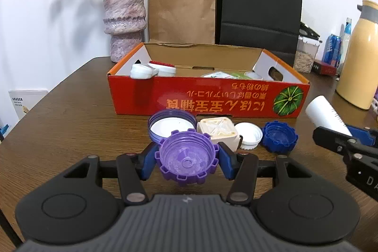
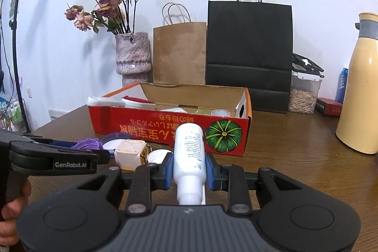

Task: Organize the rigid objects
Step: 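Carry the white tube bottle and purple cap with both tools over the red box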

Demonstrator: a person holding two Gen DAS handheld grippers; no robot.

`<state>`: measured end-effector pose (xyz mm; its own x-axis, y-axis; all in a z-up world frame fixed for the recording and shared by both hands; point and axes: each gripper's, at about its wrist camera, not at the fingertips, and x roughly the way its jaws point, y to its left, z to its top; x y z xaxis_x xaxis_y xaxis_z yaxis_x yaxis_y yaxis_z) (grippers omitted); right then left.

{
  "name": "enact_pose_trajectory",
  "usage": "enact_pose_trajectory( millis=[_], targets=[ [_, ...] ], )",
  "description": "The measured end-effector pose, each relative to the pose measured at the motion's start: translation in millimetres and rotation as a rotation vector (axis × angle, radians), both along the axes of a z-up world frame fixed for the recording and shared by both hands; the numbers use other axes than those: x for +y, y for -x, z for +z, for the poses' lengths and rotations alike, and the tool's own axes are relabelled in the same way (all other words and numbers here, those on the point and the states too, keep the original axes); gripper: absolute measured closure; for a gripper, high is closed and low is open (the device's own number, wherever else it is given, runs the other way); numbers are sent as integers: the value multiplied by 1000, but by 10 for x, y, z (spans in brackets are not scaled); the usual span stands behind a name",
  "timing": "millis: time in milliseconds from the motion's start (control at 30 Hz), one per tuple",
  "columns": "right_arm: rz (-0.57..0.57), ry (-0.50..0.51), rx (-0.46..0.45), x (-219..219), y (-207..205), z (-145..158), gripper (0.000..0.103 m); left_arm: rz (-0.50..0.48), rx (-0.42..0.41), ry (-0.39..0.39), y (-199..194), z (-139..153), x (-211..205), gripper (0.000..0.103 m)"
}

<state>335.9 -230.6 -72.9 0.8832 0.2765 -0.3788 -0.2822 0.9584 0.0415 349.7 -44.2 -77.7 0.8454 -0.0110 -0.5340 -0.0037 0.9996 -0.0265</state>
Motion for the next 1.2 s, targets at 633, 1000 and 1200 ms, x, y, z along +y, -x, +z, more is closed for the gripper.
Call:
enact_pose_trajectory(
  millis=[633, 1000, 1200],
  targets=[
    [-19, -52, -56, 122, -117, 248, 76, 26, -139, 15, -51, 504, -22, 48],
    [-28, -54, -80, 195, -303, 363, 76, 59, -174, 44, -287, 666, -38, 48],
    [-36, -61, -96, 248, -470, 413, 76, 76, -183, 53, -432, 693, -24, 48]
  ],
)
